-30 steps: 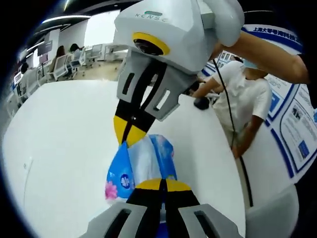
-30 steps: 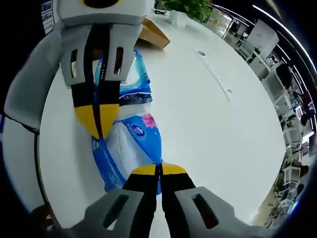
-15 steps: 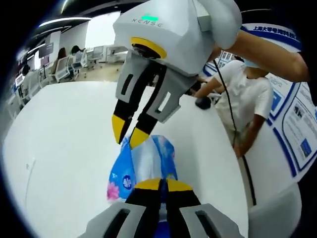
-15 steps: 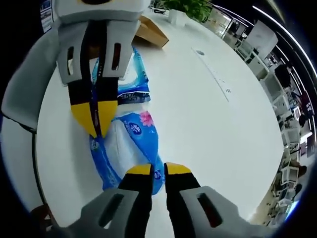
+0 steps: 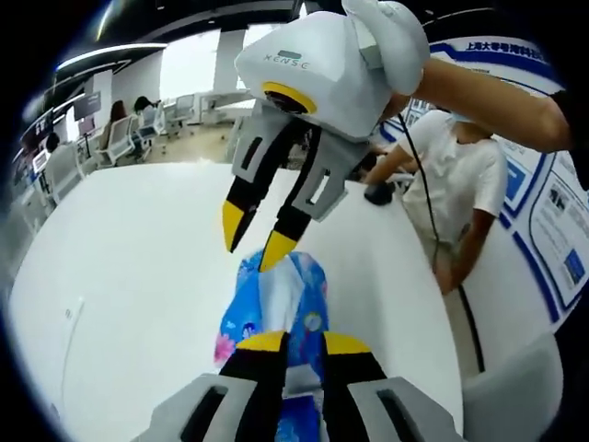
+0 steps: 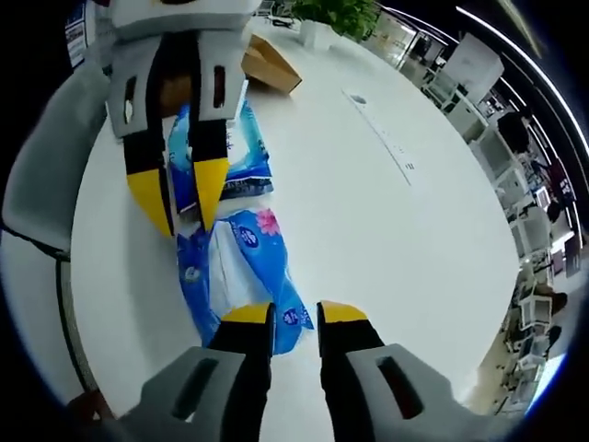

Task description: Operate the shoe box by opening the lid, removing the specified soft item, and placing it in the target area until the item is outside and the box remains undamaged.

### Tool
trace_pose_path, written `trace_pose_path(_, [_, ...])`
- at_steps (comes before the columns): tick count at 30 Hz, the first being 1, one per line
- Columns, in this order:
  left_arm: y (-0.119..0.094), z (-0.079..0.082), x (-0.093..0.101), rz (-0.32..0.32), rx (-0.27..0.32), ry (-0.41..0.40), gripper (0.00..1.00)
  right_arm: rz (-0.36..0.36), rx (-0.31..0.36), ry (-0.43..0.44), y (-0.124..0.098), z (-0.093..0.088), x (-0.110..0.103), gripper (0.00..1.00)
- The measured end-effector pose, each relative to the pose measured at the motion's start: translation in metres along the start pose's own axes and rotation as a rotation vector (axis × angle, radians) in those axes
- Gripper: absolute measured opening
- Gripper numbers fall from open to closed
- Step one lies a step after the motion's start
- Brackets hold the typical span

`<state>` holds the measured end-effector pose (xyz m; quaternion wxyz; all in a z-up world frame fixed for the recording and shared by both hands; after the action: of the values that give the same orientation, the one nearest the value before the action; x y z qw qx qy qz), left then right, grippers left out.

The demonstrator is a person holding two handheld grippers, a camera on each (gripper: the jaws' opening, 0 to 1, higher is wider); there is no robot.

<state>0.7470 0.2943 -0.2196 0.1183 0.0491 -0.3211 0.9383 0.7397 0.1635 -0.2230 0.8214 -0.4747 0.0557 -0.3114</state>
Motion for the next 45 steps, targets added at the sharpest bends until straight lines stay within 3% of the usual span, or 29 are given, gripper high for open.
trace_pose_path(10, [-0.031,0.001,0.005,0.058,0.061,-0.024,0.28,-0.058,0.033,0.079,-0.022,0.011,-0.016,0.26])
trace_pose_path(19, [-0.073,0.003,0.016,0.119,0.122,-0.018,0.39,-0.123,0.076,0.165,-0.043,0.021,-0.034,0.35])
trace_pose_path(31, [-0.133,-0.022,0.033,0.22,0.149,-0.036,0.57,-0.187,0.123,0.237,-0.063,0.04,-0.063,0.45])
trace_pose_path(45, [-0.21,-0.066,0.045,0.346,0.195,-0.1,0.64,-0.238,0.178,0.296,-0.072,0.065,-0.104,0.56])
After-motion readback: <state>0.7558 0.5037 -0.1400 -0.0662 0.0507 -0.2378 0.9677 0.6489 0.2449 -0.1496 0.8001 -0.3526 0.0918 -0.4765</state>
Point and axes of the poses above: the point that each gripper's makers call its tool centre point, and the gripper's own axes: y roughly forward along the fingers, x roughly to its right, z roughly out of its top, the point moved 7 cm from there along -y, roughly backward along the fingers, and after that the axes turned 7 degrees about x, right-handed, at the moved point
